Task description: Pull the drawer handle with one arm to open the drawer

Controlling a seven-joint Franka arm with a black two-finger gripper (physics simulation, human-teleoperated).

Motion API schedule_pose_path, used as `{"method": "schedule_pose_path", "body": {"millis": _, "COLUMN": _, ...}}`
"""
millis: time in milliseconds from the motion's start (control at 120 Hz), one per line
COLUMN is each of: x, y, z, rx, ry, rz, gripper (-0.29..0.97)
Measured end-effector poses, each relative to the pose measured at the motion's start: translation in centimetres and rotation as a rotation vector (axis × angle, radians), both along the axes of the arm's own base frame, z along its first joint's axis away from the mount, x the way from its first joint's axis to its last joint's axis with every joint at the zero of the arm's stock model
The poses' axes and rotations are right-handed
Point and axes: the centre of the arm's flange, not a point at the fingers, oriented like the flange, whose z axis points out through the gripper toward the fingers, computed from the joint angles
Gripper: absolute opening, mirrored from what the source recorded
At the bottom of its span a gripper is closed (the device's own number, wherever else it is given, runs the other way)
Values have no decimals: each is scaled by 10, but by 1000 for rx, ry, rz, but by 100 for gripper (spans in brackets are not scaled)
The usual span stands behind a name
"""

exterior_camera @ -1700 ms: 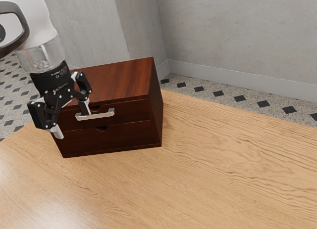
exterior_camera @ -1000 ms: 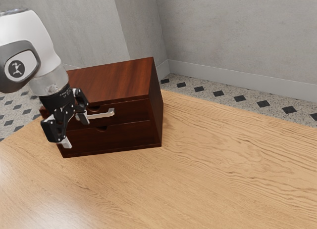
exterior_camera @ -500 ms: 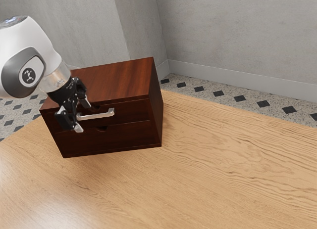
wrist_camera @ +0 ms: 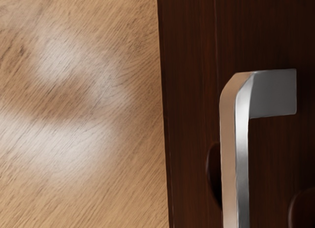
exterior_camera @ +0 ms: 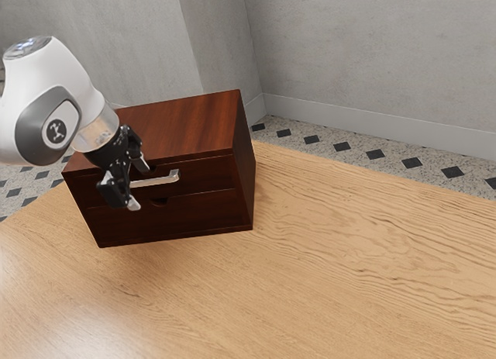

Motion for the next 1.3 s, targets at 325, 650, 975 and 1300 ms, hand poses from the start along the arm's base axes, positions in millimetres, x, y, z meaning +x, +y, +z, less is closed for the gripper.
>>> {"method": "schedule_pose_path", "body": {"millis": 325, "x": 4, "y": 2, "z": -1, "rx": 6, "ry": -26, "rz": 11, "gripper": 43}}
{"method": "schedule_pose_path", "body": {"millis": 650, "x": 7, "y": 8, "z": -12, "rx": 4, "ry": -17, "rz": 11, "gripper": 24}}
{"method": "schedule_pose_path", "body": {"millis": 975, "x": 11, "y": 9, "z": -15, "rx": -3, "ry": -31, "rz": 0, "gripper": 14}}
{"method": "schedule_pose_path", "body": {"millis": 1300, "x": 7, "y": 3, "z": -24, "rx": -10, "ry": -20, "rz": -16, "gripper": 9}}
